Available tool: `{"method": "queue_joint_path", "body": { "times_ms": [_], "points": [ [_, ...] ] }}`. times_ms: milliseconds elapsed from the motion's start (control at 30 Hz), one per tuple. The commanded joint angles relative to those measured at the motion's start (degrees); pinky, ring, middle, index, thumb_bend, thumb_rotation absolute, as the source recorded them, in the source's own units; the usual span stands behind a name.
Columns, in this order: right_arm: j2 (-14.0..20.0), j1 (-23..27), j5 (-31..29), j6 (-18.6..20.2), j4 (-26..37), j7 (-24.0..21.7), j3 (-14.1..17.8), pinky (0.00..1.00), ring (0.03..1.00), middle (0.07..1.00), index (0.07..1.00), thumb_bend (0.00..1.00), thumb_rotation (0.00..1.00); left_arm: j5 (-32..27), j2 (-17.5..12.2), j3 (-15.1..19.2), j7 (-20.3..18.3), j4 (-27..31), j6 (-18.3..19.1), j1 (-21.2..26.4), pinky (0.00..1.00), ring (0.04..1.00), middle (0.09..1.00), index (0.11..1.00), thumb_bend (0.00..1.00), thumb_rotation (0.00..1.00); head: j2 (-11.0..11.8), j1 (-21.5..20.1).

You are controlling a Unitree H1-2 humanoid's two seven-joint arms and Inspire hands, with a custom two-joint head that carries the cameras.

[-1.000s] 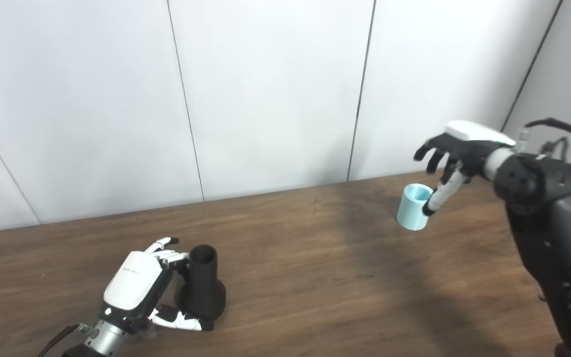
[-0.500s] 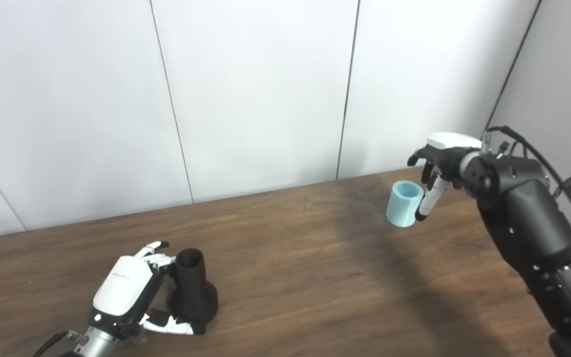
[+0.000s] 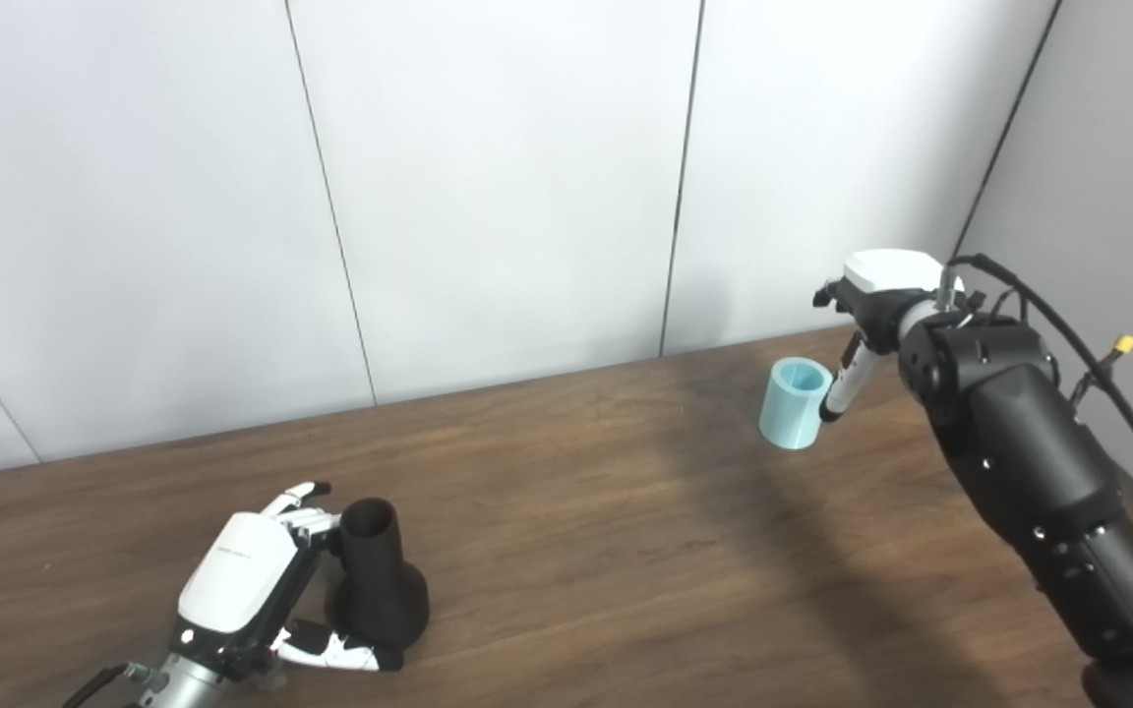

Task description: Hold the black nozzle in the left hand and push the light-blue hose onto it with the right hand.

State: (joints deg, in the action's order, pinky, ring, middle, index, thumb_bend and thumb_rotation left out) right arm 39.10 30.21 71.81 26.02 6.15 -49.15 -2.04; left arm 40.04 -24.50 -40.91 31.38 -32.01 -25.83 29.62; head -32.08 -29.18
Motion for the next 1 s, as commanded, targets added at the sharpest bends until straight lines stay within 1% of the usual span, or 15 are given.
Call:
{"method": "queue_joint_path", "body": {
  "times_ms": [0,100,233,300,333,367,467,533,633,700,767,833,867,933,967],
  "points": [
    [2.4,3.1,1.5,-0.7,-0.8,4.3,0.0,0.32,0.594,0.865,0.847,1.00,0.28,-2.0,3.7,-3.9,1.5,-5.9,-1.1,-8.6,0.86,0.532,0.448,0.512,0.52,0.00,0.0,-0.1],
    [2.2,3.3,-0.6,-1.0,-3.3,6.9,-0.1,0.28,0.518,0.783,0.826,1.00,0.27,-2.2,3.6,-4.0,1.5,-5.8,-1.1,-8.7,0.87,0.533,0.445,0.513,0.52,0.00,0.1,-0.1],
    [2.4,3.6,-2.1,-1.6,-6.0,8.8,-0.8,0.26,0.471,0.766,0.822,1.00,0.27,-2.0,3.6,-3.9,1.6,-5.7,-1.1,-8.8,0.86,0.533,0.447,0.512,0.52,0.00,0.0,0.1],
    [2.6,3.7,-3.0,-2.5,-7.8,9.9,-1.3,0.28,0.496,0.707,0.814,1.00,0.27,-2.1,3.6,-3.9,1.5,-5.6,-1.1,-8.8,0.86,0.536,0.450,0.511,0.52,0.00,-0.1,0.2],
    [2.5,3.8,-3.5,-2.8,-8.8,10.7,-1.5,0.30,0.534,0.703,0.811,1.00,0.26,-2.2,3.6,-3.9,1.5,-5.5,-1.1,-8.9,0.86,0.536,0.449,0.511,0.52,0.00,-0.1,0.2],
    [2.3,3.8,-3.9,-2.8,-9.8,11.6,-1.6,0.34,0.606,0.707,0.806,1.00,0.26,-2.3,3.5,-3.9,1.3,-5.3,-1.1,-8.9,0.86,0.536,0.447,0.512,0.52,0.00,-0.1,0.2],
    [2.1,4.0,-5.6,-3.0,-12.1,13.8,-2.0,0.39,0.666,0.711,0.808,1.00,0.26,-2.5,3.4,-3.8,0.8,-5.0,-1.1,-9.1,0.86,0.537,0.444,0.514,0.52,0.00,-0.1,0.3],
    [2.2,4.1,-7.1,-3.6,-13.6,15.6,-2.2,0.39,0.656,0.711,0.809,1.00,0.25,-2.5,3.5,-3.6,0.5,-4.8,-1.1,-9.2,0.86,0.539,0.444,0.514,0.52,0.00,-0.1,0.4],
    [2.1,4.6,-9.1,-3.9,-15.9,18.5,-2.4,0.41,0.658,0.665,0.796,1.00,0.24,-2.3,3.5,-3.2,0.2,-4.6,-1.1,-9.4,0.86,0.539,0.443,0.514,0.52,0.00,-0.2,0.5],
    [1.8,5.0,-10.3,-3.3,-16.9,19.8,-2.3,0.39,0.638,0.690,0.791,1.00,0.21,-2.2,3.5,-3.2,0.3,-4.4,-1.1,-9.5,0.85,0.536,0.443,0.514,0.52,0.00,-0.2,0.5],
    [1.5,5.4,-11.0,-2.2,-17.6,20.1,-2.3,0.37,0.617,0.724,0.796,1.00,0.21,-2.2,3.4,-3.3,0.4,-4.3,-1.1,-9.5,0.84,0.534,0.441,0.515,0.52,0.00,-0.3,0.5],
    [1.5,5.7,-11.6,-1.7,-17.7,20.1,-2.7,0.38,0.625,0.743,0.803,1.00,0.21,-2.3,3.4,-3.3,0.2,-4.2,-1.1,-9.5,0.84,0.533,0.441,0.515,0.52,0.00,-0.3,0.5],
    [1.7,5.7,-11.9,-1.8,-17.6,20.2,-2.9,0.39,0.648,0.765,0.803,1.00,0.21,-2.3,3.4,-3.3,0.1,-4.2,-1.1,-9.5,0.84,0.532,0.439,0.516,0.52,0.00,-0.3,0.5],
    [1.8,5.9,-12.3,-1.4,-17.6,20.2,-3.3,0.39,0.629,0.738,0.806,1.00,0.21,-2.3,3.4,-3.3,0.2,-4.2,-1.1,-9.5,0.84,0.532,0.439,0.515,0.52,0.00,-0.2,0.6],
    [1.9,6.0,-12.5,-1.4,-17.7,20.2,-3.5,0.36,0.582,0.730,0.814,1.00,0.21,-2.2,3.5,-3.3,0.3,-4.3,-1.1,-9.5,0.84,0.531,0.442,0.514,0.52,0.00,-0.2,0.6]
  ]
}}
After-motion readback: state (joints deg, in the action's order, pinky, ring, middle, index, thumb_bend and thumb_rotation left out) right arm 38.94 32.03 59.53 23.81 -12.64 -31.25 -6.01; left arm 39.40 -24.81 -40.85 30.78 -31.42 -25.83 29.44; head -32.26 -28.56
